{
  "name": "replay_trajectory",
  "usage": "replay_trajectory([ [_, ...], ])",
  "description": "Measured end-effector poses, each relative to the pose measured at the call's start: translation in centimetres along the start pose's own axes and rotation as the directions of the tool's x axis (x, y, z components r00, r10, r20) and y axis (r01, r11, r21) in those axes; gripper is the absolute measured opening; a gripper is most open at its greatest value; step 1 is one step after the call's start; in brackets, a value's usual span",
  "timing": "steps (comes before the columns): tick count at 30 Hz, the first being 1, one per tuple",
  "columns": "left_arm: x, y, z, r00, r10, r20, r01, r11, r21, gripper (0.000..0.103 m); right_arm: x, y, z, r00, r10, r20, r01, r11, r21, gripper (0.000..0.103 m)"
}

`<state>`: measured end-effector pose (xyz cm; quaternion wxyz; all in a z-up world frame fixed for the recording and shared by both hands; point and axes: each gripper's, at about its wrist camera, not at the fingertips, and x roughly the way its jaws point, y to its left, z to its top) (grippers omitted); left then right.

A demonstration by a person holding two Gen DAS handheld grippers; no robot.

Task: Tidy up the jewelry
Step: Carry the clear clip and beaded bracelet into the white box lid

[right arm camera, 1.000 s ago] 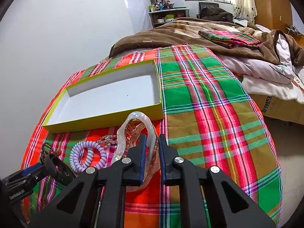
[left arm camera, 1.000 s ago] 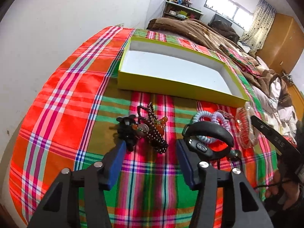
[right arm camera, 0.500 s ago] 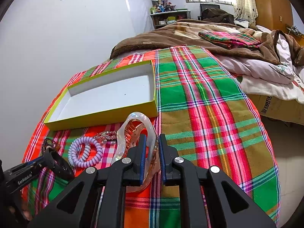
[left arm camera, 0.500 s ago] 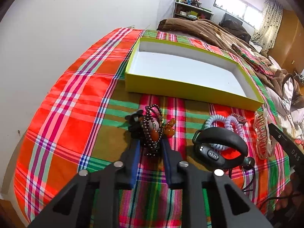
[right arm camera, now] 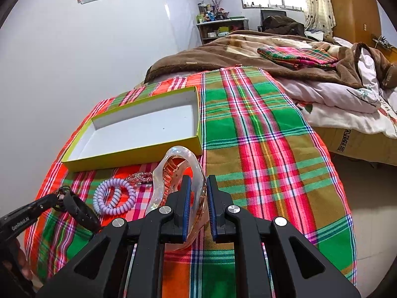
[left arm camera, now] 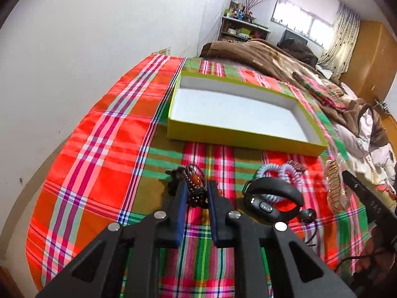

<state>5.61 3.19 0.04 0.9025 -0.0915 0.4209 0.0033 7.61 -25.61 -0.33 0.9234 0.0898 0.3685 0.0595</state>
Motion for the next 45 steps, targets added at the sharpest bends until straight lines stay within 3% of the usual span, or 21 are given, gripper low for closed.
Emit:
replay_trajectory([
  [13,-1.4,2.9,2.0,0.995,-0.087,0.039,0.09,0.993,-0.081,0.017,-1.0,0.3,0.4,1.0,-0.001,0.023,0.001,1.0,-0.01,0.013],
  [29,-1.6,1.7,6.3,0.991,-0.117,0.067,0.116,0.993,0.007,0.017,-1.7,1.3,3.4,0.999,0.023,0.047,-0.021,0.999,-0.049,0.013],
  [45,3.2,-0.4,12.6,0.98,-0.189,0.058,0.186,0.981,0.062,0.017,4.2,3.2,9.7,0.998,0.054,-0.018,-0.056,0.991,-0.119,0.013],
])
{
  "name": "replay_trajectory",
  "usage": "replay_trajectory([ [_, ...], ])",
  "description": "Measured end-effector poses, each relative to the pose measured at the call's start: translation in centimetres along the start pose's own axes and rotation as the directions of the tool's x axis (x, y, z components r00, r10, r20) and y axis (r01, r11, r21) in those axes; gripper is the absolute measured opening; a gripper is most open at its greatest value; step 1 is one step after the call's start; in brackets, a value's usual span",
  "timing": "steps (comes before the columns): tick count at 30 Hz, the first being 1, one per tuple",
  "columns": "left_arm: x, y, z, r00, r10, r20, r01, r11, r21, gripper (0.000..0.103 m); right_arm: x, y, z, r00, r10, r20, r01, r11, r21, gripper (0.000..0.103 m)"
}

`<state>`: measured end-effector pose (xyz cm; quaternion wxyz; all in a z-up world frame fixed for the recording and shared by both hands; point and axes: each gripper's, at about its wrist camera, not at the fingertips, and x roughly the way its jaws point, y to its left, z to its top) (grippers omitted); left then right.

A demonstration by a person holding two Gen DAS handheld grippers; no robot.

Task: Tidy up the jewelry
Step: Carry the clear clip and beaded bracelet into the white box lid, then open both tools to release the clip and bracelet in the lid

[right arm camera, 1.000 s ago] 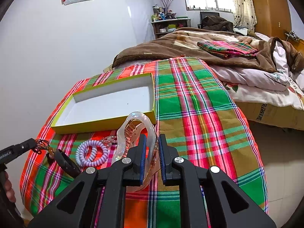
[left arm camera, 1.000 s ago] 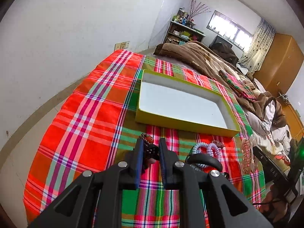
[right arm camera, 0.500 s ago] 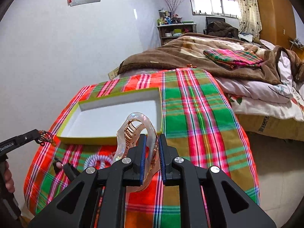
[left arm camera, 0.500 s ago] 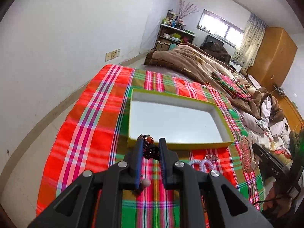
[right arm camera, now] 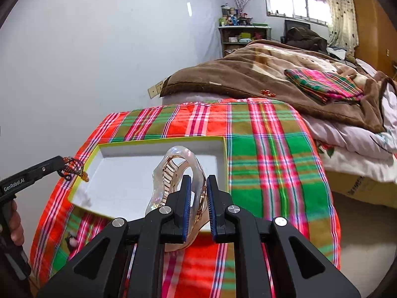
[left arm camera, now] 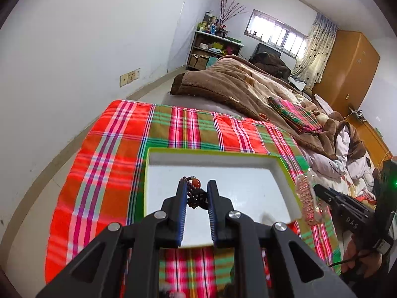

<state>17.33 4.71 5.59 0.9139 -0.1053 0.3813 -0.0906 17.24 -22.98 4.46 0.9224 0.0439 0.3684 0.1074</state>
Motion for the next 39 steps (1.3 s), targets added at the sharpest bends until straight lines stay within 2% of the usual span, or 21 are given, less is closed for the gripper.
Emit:
replay_trajectory([
  [8,4.3,0.9,1.4,0.999,0.0,-0.044,0.0,1.0,-0.01,0.017,5.1,-0.3,2.0,0.998,-0.004,-0.069,0.003,1.0,-0.012,0.013],
  [17,7.6,1.8,1.8,0.997,-0.005,-0.082,0.003,1.0,-0.024,0.017,8.7,0.0,2.5,0.993,-0.023,-0.117,0.019,0.999,-0.03,0.013],
  [27,9.1,2.5,1.4,0.993,0.018,-0.117,-0.02,1.0,-0.018,0.017,10.4,0.6,2.6,0.988,-0.067,-0.138,0.057,0.995,-0.077,0.013],
  [39,10.0,3.0,0.6,0.984,0.071,-0.163,-0.072,0.997,0.0,0.018,10.6,0.7,2.8,0.986,-0.079,-0.149,0.069,0.995,-0.074,0.013],
])
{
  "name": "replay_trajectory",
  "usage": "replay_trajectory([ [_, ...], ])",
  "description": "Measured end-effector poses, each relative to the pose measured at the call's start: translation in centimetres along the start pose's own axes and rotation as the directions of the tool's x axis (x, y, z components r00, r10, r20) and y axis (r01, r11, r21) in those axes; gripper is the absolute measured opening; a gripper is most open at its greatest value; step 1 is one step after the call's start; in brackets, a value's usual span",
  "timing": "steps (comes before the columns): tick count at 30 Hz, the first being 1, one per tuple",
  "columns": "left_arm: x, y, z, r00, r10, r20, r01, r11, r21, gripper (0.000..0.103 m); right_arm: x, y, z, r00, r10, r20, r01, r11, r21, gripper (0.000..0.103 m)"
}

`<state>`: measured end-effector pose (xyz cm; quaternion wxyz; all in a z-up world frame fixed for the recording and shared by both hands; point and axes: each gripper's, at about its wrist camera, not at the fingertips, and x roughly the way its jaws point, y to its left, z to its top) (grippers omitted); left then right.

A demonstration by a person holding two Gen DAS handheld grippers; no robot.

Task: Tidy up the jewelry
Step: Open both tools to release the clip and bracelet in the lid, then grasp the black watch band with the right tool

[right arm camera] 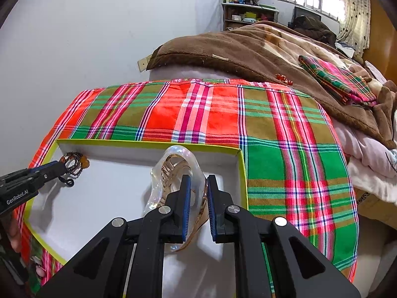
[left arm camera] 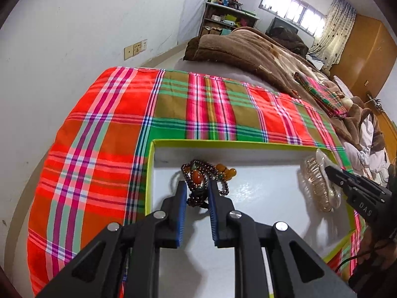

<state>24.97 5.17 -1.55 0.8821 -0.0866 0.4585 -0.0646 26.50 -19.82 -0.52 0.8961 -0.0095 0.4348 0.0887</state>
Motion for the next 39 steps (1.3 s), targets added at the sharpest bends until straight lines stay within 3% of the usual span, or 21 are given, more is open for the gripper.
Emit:
replay_trajectory([
  [4,0.0,0.1,0.0,1.0,0.0,-0.004,0.0,1.0,0.0,0.019,0.0,0.0,0.0,1.0,0.0,0.004,0.0,1.0,0.005,0.013],
  [10,-0.4,-0.1,0.1,1.0,0.01,0.003,-0.01,1.0,0.006,0.035,-0.1,-0.2,-0.1,1.0,-0.003,0.014,0.003,1.0,0.018,0.018],
  [18,-1.7,-0.6,-0.3,1.0,0.006,0.014,-0.007,1.0,0.018,0.046,-1.4,-0.1,-0.3,0.999,0.003,0.046,-0.004,1.0,0.018,0.038],
  [27,-5.7,-0.9,-1.7,0.998,-0.039,0.051,0.039,0.999,0.006,0.051,-5.0,-0.2,-1.6,0.995,0.013,0.094,-0.017,0.999,0.036,0.039],
  [39,-11.2,-0.3,-6.4,0.995,-0.062,0.083,0.062,0.998,0.005,0.059,-10.7,0.2,-6.9,0.985,0.086,0.15,-0.091,0.995,0.027,0.039],
])
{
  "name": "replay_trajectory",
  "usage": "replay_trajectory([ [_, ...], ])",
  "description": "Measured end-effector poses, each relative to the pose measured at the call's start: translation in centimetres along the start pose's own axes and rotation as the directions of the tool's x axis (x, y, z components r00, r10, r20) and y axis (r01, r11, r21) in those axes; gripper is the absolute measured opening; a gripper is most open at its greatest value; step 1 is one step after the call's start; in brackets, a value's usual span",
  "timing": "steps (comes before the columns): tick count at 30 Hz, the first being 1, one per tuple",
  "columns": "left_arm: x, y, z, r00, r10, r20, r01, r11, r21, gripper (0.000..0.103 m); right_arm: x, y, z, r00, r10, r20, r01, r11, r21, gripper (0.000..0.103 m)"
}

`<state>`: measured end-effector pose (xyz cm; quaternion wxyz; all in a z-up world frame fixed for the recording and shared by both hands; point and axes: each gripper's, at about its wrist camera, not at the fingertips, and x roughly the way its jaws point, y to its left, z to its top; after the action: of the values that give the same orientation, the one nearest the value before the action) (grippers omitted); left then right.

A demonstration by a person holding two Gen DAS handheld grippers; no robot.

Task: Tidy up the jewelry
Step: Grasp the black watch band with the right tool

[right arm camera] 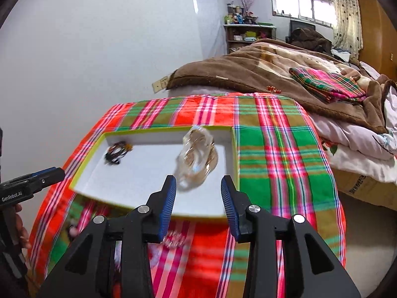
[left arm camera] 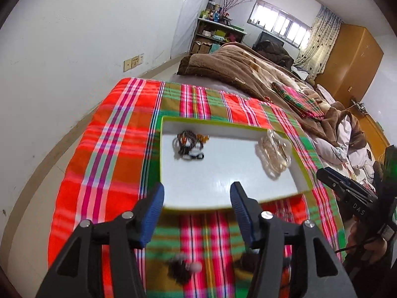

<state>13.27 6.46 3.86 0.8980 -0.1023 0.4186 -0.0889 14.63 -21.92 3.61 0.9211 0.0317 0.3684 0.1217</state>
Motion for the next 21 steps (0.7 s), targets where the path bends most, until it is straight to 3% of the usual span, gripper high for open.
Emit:
replay_trajectory([
  [6,-1.2,1.6,-2.8,1.0,0.003,-0.028,-0.004,0.999,-0.051,0.06,-2.0,1.8,-2.9,0.994,0.105,-0.002,-0.105,0.994,-0.041,0.039],
  [14,-1.8,3.1,-5.6,0.998,0.021,-0.064,-0.025,0.997,-0.068,0.06,-3.6,4.4,-5.4,0.984,0.179,0.015,-0.176,0.979,-0.098,0.039],
  [18,-1.9,3.6,-6.8,0.997,0.014,-0.081,-0.023,0.994,-0.104,0.059,-3.7,5.4,-6.4,0.977,0.212,0.012,-0.209,0.971,-0.118,0.048],
  [21,-1.6,3.7,-7.6,0.995,0.002,-0.103,-0.014,0.993,-0.116,0.059,-3.5,6.3,-7.1,0.969,0.247,-0.006,-0.245,0.958,-0.149,0.049],
])
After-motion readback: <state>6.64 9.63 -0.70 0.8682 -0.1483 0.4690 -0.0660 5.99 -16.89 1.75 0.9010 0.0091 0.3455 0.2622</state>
